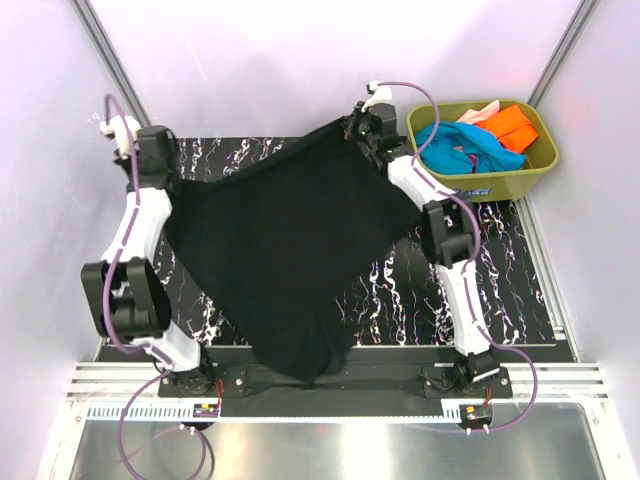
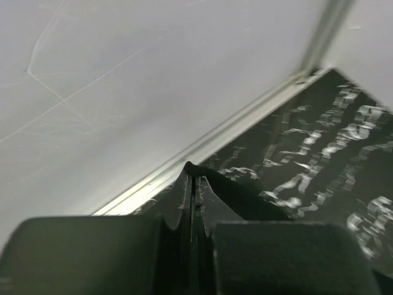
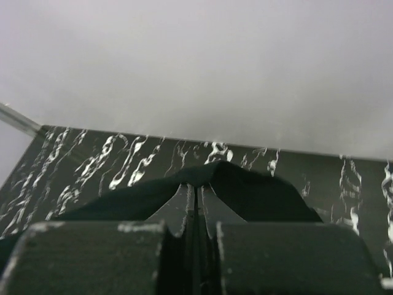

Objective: Fold and stack the t-shirts
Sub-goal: Flatten the tshirt out

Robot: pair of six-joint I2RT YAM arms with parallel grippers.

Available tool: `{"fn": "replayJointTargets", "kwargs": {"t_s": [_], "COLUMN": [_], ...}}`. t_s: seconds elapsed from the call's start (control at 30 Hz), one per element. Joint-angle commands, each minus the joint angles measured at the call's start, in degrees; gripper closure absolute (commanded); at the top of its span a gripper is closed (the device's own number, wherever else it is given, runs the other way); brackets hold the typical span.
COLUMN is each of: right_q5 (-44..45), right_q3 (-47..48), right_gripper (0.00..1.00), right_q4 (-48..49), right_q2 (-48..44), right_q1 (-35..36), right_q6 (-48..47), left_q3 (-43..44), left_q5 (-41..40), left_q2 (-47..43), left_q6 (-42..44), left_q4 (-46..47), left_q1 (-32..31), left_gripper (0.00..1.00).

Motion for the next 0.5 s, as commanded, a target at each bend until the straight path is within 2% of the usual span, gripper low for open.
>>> {"fn": "replayJointTargets", "kwargs": {"t_s": [0.0,0.03,0.2,0.3,0.47], "right_q5": [3.33,6.12,7.72,8.16,8.96], "right_q3": [14.62,16.32,23.89,20.85,15.2], "right_gripper": [1.0,1.0,1.0,1.0,1.0], "right_q4": [1.78,1.24,-0.17,1.23,3.09], "right_q2": [5.37,6.87,11.1,7.51,-2.77], "right_q1": [0.23,0.14,-0.65,-1.27,-2.67], "right_q6": [-3.68,-4.3,-5.71,-6.67,-8.61], "left_q3": [6.32,6.85,8.17,6.51,3.08], "left_q5": [1.3,2.09,9.11,14.82,19.13], "left_q2": [2.42,2.86,-0.12,-5.21,-17.05], "left_q6": [-5.08,-5.08,-2.18,-2.01,-4.02], "left_q4": [-2.77,-2.08,1.17,2.84,2.68], "left_q1": [4.51,4.87,5.05,4.87,4.7], "left_gripper": [1.0,1.0,1.0,1.0,1.0]}}
